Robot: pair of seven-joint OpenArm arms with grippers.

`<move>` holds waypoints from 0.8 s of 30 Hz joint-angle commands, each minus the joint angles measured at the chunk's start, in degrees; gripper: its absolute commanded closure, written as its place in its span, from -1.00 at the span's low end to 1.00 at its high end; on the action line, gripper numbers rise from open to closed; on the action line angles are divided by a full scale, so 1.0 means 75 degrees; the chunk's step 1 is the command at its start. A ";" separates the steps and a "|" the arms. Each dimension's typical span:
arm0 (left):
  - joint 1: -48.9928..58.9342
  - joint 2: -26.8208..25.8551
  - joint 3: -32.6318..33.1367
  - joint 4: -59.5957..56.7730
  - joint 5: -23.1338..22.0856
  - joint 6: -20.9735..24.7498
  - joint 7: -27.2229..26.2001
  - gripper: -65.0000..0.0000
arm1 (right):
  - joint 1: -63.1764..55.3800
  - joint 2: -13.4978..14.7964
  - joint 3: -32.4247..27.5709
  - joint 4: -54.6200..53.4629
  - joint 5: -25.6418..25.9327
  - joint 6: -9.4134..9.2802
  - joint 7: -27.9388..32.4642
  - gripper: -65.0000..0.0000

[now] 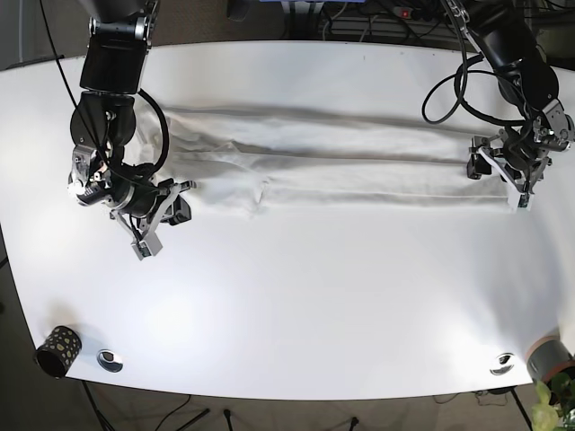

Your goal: Fold the T-shirt properly

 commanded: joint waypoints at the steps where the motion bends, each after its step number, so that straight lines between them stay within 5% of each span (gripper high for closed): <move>1: -0.0047 -0.0069 -0.0010 0.0047 0.0014 -0.0005 0.0098 -0.34 | 0.0044 0.0103 0.0037 0.0384 0.0062 0.0047 0.0137 0.80; 4: -0.0047 -0.0069 -0.0010 0.0047 0.0014 -0.0005 0.0098 -0.34 | 0.0044 0.0103 0.0049 0.0267 0.0039 0.0047 0.0160 0.77; 7: -0.0047 -0.0080 -0.0010 0.0047 0.0014 -0.0005 0.0098 -0.34 | 0.0114 0.0139 0.0049 -0.0073 0.0039 0.0000 0.0184 0.51; 14: 0.0059 -0.0092 0.0002 0.0047 0.0014 -0.0005 0.0098 -0.34 | 0.0302 0.0162 0.0037 -0.0331 0.0039 -0.0832 0.0184 -0.28; 24: 0.0059 -0.0080 0.0002 0.0047 0.0014 -0.0005 0.0098 -0.34 | 0.0595 0.0162 -0.0010 -0.0377 -0.0184 -0.1336 0.0137 -0.48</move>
